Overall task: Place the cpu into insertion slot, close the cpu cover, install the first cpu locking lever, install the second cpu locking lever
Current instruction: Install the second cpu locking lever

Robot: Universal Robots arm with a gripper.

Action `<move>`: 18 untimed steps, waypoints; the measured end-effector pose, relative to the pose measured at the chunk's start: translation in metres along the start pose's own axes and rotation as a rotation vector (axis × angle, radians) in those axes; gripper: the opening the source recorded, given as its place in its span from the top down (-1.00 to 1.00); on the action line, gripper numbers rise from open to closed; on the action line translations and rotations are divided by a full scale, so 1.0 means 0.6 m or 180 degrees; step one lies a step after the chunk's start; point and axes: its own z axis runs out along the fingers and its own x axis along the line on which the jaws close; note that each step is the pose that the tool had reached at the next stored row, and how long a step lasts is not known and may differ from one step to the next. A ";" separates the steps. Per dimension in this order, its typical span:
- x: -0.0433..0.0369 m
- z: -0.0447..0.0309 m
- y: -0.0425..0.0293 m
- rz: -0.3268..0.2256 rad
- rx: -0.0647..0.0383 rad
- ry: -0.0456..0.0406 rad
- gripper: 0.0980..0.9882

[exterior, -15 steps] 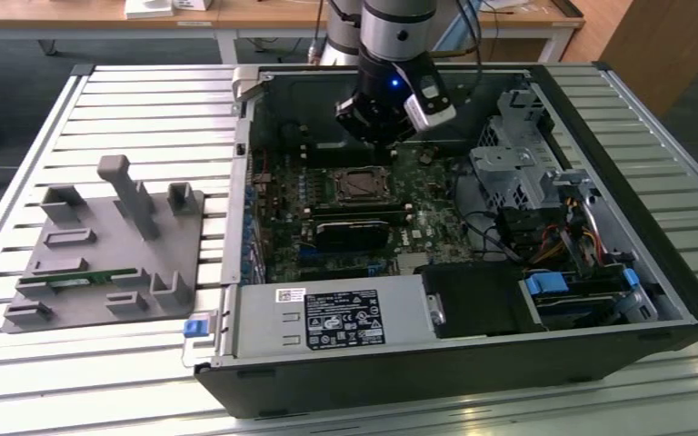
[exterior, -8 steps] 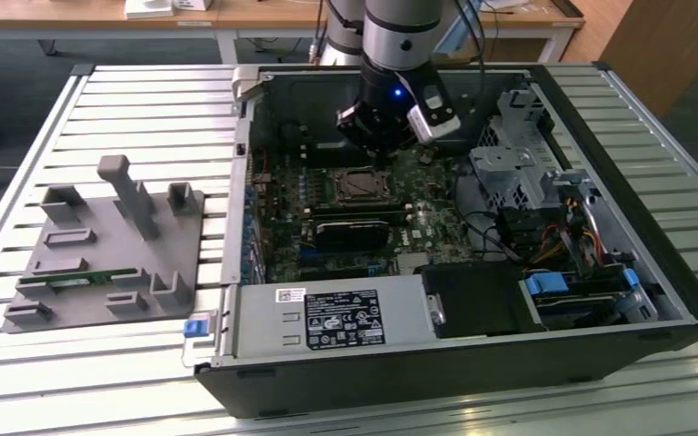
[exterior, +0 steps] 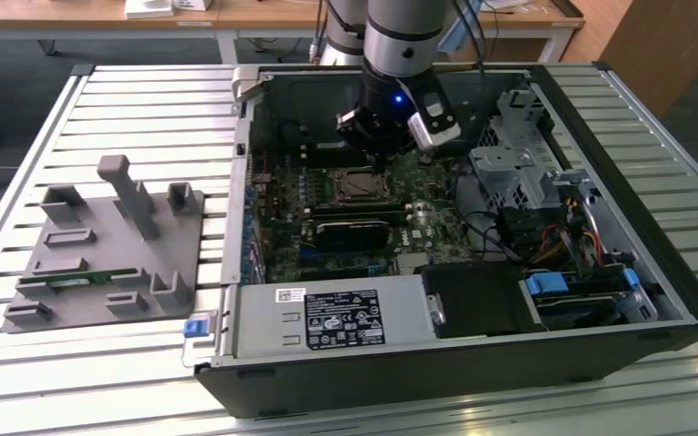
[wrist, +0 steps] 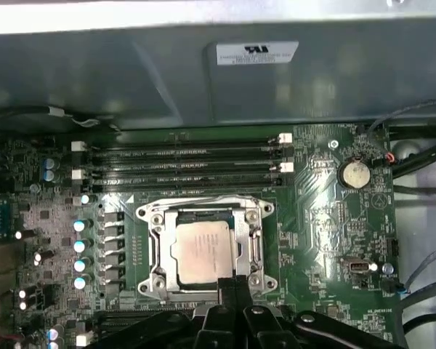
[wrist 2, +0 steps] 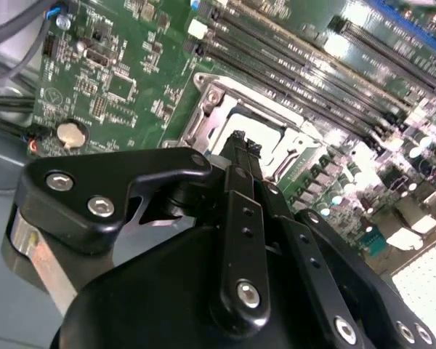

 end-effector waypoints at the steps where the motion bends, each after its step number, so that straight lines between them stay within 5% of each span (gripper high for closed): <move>1: 0.000 0.000 -0.003 0.0000 0.0001 0.0000 0.98; 9: 0.000 0.002 -0.027 0.0001 0.0000 0.0000 0.98; 18: 0.029 0.004 -0.037 0.0000 0.0001 0.0000 0.98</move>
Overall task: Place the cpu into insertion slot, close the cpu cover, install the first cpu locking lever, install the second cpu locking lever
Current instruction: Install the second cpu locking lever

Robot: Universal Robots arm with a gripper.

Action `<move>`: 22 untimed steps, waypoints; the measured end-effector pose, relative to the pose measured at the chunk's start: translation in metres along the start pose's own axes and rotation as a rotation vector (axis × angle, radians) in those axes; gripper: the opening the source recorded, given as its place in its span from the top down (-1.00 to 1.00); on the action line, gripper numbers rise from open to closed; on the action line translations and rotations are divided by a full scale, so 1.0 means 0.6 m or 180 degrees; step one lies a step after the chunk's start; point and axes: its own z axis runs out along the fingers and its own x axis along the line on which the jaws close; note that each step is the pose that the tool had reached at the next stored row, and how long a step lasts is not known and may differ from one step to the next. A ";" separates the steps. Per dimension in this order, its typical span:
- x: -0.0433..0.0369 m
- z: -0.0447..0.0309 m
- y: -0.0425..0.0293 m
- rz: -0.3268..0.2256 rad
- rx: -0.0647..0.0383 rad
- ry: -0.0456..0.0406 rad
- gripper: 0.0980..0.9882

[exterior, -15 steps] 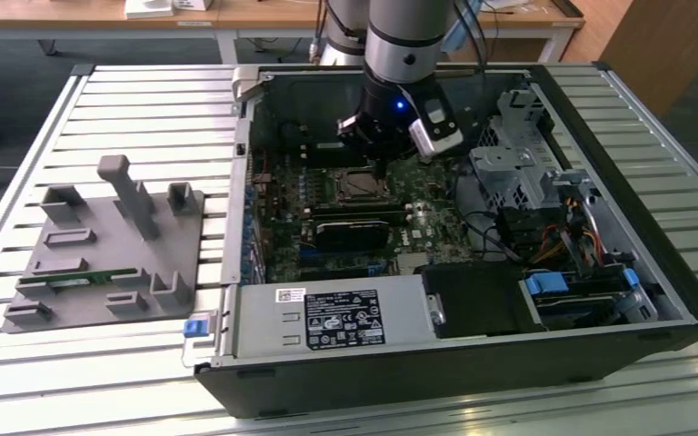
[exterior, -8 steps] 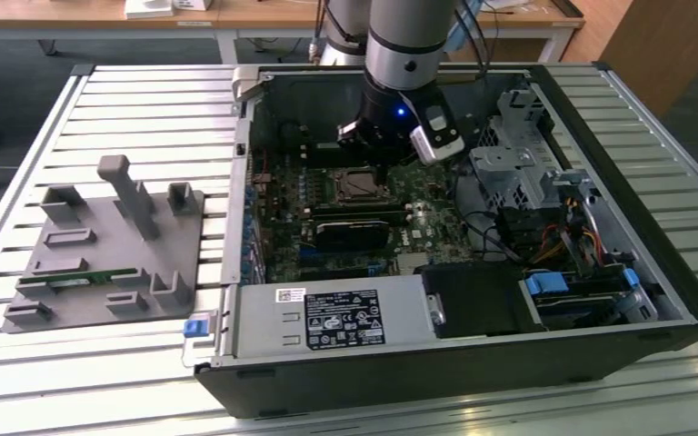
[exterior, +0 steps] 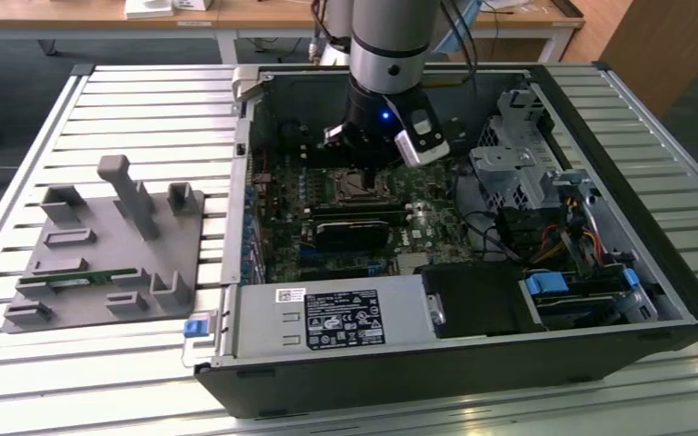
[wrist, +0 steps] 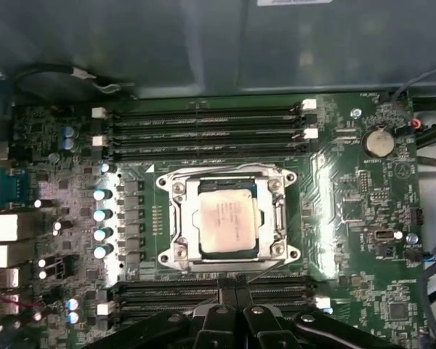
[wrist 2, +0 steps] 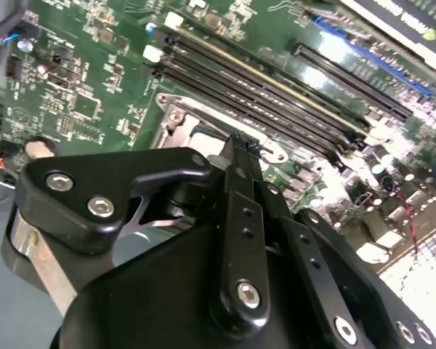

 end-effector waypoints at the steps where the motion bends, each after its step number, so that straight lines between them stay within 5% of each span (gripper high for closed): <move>1: 0.003 0.000 -0.002 0.0000 0.0000 0.0000 0.98; 8: 0.023 0.005 -0.009 0.0000 -0.0001 0.0000 0.98; 22: 0.028 0.037 -0.013 0.0001 0.0001 0.0016 0.98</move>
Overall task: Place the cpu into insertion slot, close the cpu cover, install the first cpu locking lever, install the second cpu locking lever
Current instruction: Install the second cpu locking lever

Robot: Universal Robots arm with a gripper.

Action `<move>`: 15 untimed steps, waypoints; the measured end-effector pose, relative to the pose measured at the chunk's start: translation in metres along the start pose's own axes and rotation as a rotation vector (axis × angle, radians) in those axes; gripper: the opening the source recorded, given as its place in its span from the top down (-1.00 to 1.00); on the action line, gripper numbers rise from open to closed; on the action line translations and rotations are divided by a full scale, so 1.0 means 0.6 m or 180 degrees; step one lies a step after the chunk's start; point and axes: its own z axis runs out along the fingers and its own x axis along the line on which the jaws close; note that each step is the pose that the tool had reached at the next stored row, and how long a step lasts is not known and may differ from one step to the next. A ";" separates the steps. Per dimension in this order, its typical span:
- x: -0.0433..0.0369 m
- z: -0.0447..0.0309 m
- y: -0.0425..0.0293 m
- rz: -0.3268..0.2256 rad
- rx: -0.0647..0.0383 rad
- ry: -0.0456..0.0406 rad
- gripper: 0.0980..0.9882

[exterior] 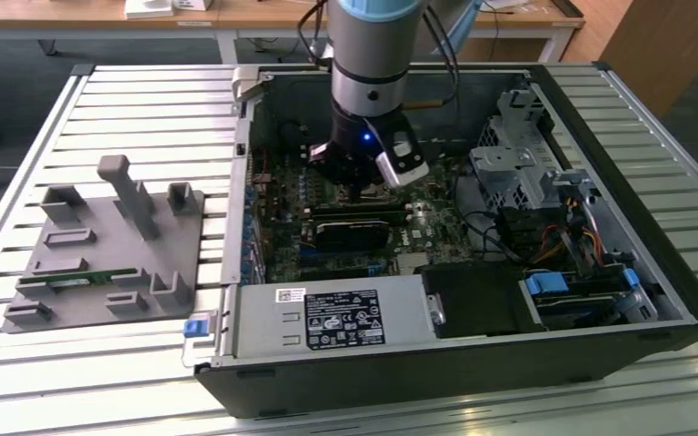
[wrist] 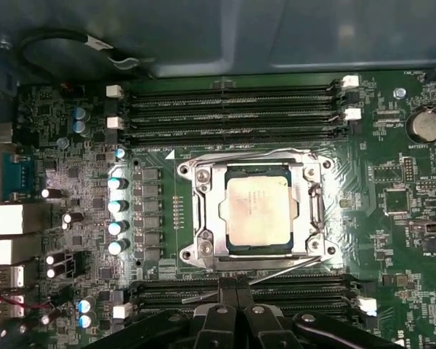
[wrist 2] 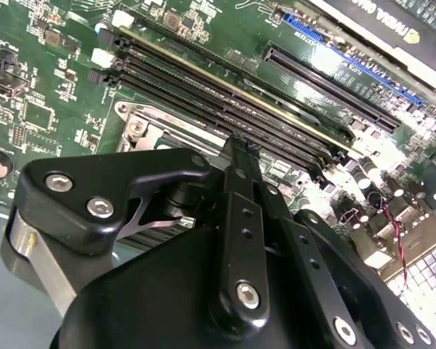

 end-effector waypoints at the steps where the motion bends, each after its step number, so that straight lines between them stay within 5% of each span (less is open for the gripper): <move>1: 0.001 0.000 -0.001 0.0000 0.0000 0.0000 0.98; 8: 0.004 -0.001 -0.011 0.0000 -0.0021 0.0001 0.98; 15: 0.003 -0.001 -0.020 -0.0002 -0.0210 0.0014 0.98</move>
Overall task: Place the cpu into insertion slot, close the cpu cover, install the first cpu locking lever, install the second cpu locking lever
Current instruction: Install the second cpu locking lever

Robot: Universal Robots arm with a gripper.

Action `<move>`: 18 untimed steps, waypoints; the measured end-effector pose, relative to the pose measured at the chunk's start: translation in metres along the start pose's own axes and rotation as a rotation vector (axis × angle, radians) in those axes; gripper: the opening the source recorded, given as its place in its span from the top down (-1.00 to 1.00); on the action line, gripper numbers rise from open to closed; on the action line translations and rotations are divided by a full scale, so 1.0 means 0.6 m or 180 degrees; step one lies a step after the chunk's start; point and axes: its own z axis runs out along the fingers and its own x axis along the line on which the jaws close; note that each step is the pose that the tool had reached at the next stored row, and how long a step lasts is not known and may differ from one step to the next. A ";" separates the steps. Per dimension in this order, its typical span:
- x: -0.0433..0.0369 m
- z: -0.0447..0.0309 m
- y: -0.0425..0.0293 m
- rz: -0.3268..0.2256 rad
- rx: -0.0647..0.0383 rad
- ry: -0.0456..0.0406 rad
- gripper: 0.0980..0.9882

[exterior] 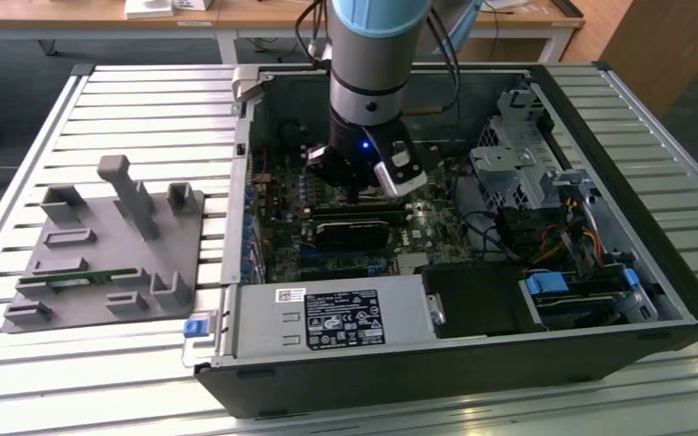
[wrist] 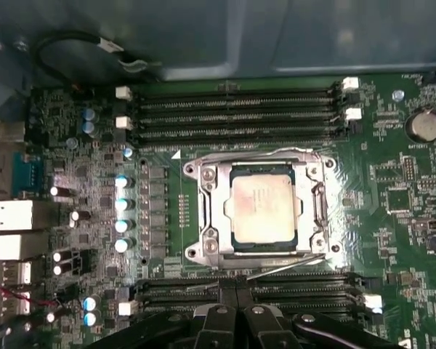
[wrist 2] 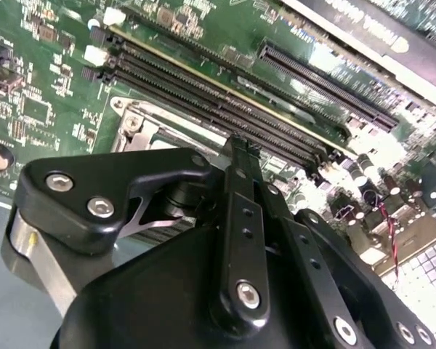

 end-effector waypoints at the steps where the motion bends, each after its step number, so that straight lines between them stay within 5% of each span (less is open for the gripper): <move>1: 0.000 0.000 -0.001 0.0000 -0.0027 0.0002 0.98; 4: 0.002 -0.001 -0.005 0.0000 -0.0074 0.0004 0.98; 18: 0.009 0.015 -0.016 0.0000 -0.0112 0.0007 0.98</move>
